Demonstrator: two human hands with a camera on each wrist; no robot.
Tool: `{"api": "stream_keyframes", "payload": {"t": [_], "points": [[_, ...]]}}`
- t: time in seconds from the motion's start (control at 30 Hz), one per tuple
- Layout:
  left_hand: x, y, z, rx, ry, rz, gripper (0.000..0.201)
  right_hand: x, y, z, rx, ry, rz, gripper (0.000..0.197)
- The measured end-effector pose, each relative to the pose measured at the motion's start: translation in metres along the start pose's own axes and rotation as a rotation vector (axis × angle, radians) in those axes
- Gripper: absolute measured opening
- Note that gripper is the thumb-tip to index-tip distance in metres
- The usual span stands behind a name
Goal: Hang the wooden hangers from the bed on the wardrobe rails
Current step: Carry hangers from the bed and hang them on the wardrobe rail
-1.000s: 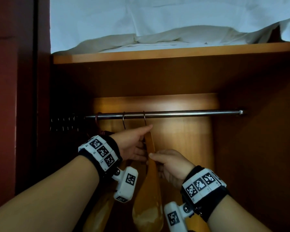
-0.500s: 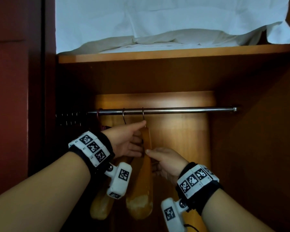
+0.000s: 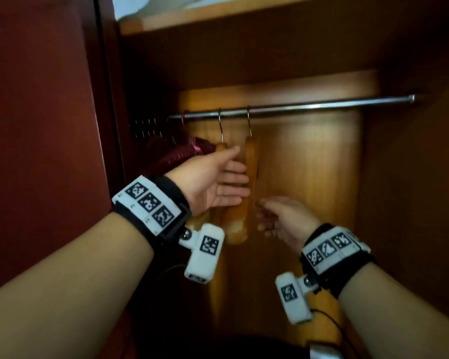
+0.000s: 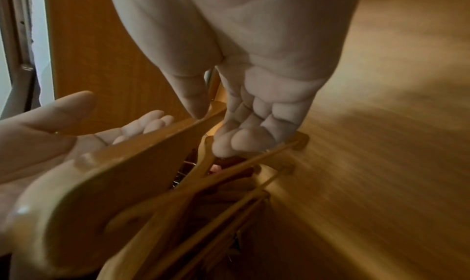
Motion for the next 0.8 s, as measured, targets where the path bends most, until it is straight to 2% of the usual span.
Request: {"api": "stream_keyframes", "payload": {"t": [0.1, 0.23, 0.4, 0.63, 0.73, 0.8], "points": [[-0.009, -0.015, 0.020, 0.006, -0.013, -0.011, 0.054, 0.013, -0.034, -0.025, -0.055, -0.021, -0.045, 0.014], [-0.027, -0.033, 0.030, -0.024, -0.088, 0.058, 0.045, 0.043, -0.084, -0.032, -0.076, -0.056, -0.132, 0.017], [-0.054, -0.080, 0.047, 0.002, -0.129, 0.265, 0.043, 0.071, -0.155, -0.040, -0.104, -0.065, -0.322, 0.016], [-0.106, -0.158, 0.116, 0.175, -0.175, 0.595, 0.039, 0.077, -0.289, -0.062, -0.202, -0.129, -0.526, 0.012], [-0.145, -0.201, 0.127, 0.219, -0.155, 0.721, 0.038, 0.099, -0.352, -0.045, -0.188, -0.181, -0.697, 0.013], [-0.169, -0.232, 0.118, 0.178, -0.159, 0.789, 0.039, 0.118, -0.394, -0.026, -0.163, -0.207, -0.817, 0.016]]}}
Point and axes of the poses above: each hand's wrist, its own y-axis towards the middle knuckle, its own x-axis out of the back of the hand, z = x × y, the point moved 8 cm from there along y, towards the middle knuckle, and after that the axes turned 7 degrees about -z, right-handed, at the moved point
